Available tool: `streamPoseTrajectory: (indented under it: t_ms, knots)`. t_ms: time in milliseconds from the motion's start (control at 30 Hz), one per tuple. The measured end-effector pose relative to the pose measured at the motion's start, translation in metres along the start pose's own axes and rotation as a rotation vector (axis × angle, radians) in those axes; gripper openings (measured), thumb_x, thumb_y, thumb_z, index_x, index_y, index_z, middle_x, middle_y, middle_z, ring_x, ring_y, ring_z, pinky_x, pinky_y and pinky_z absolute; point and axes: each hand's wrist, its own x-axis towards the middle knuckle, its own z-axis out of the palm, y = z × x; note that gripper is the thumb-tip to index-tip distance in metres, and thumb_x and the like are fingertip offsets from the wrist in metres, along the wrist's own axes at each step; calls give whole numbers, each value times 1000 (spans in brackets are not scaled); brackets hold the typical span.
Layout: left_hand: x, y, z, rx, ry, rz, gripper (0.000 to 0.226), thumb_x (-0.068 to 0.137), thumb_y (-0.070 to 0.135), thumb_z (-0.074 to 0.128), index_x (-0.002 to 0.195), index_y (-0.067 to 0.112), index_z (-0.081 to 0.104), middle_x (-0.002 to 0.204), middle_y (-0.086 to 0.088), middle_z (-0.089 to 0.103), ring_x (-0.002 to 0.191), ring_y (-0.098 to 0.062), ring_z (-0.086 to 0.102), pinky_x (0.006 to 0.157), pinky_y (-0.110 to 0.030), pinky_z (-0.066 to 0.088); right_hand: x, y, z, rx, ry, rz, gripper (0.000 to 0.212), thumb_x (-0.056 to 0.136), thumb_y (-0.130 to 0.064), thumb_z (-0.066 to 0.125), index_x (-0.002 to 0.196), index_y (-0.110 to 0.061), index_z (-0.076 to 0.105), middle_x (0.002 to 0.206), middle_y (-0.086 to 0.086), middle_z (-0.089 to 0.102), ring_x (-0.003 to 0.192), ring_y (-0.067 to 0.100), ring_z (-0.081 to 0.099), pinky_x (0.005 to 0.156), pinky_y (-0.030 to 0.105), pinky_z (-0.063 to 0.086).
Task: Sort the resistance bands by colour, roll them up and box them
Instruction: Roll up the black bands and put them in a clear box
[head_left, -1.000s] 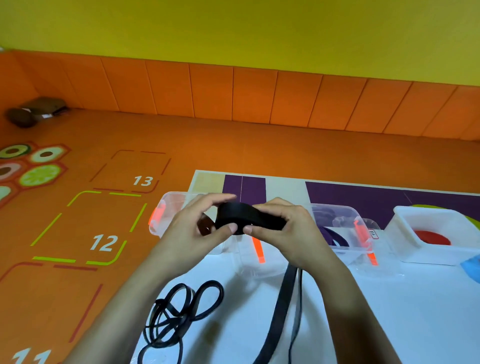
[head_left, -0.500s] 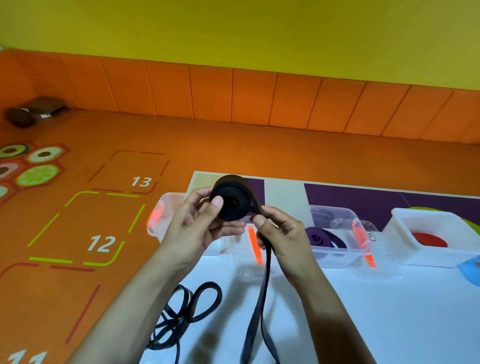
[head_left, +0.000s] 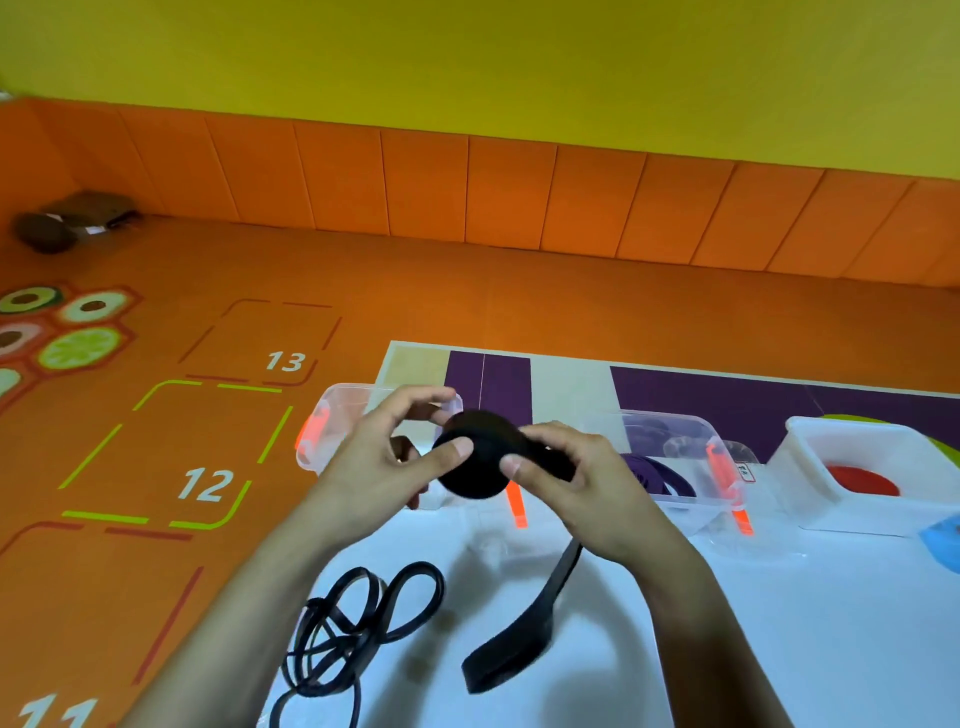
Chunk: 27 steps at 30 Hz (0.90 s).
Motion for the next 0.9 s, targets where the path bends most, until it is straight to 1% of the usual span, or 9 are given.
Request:
streamPoseTrajectory:
  t_ms: [100,200,267,367,533,633,733,833,900]
  knots:
    - [5,3,-15,279,-243,42,29,93,47,62,123,47,62,108,17,62,64,-7,55,61,-26,51,-2,2,8,-45,-98,13,13,95,-35,70,107,-30,73,98,-2,67,90,15,63,83,35,50]
    - [9,3,-17,265,-394,1,19,99,39,59,117,39,65,105,7,64,65,-15,59,61,-32,56,-3,7,11,-27,-81,25,12,94,-37,71,105,-32,74,91,-2,63,83,16,62,78,35,49]
    - [9,1,-15,254,-432,-29,19,98,37,63,117,35,64,106,3,64,65,-17,62,62,-35,58,-4,12,11,-11,-74,41,12,93,-38,71,104,-33,75,90,-3,61,83,13,61,75,26,47]
    - [6,-4,-9,208,-397,-51,17,99,30,64,116,27,62,101,0,67,64,-18,63,63,-35,58,-4,14,12,53,-32,51,11,93,-35,72,103,-32,76,87,-9,62,80,5,59,72,15,43]
    - [2,-16,7,-138,-227,-27,31,94,26,63,120,12,55,115,-8,58,62,-31,66,64,-41,59,-2,13,16,314,122,42,17,93,-20,72,110,-19,75,91,-5,74,76,5,64,69,19,50]
    - [-1,-21,19,-321,-136,-54,36,95,22,66,123,5,50,117,-15,55,62,-34,67,67,-45,61,-1,15,22,361,176,24,24,93,-27,71,115,-21,74,102,1,76,87,14,69,74,24,55]
    - [-2,-27,25,-468,-89,-79,39,90,21,62,125,5,50,119,-15,58,70,-39,70,73,-48,61,0,20,28,411,248,58,34,86,-38,70,115,-21,74,102,4,75,81,16,68,71,23,54]
    - [-3,-30,26,-467,-120,-148,35,96,20,64,126,9,50,119,-18,58,74,-38,70,71,-43,60,0,25,31,408,261,75,28,87,-38,71,110,-23,75,91,0,74,67,16,62,66,23,51]
    - [-2,-32,23,-327,-164,-189,25,101,20,59,124,13,51,117,-15,57,73,-32,69,67,-38,57,-1,27,27,372,223,80,17,92,-28,71,108,-26,76,84,-7,71,60,11,54,61,23,47]
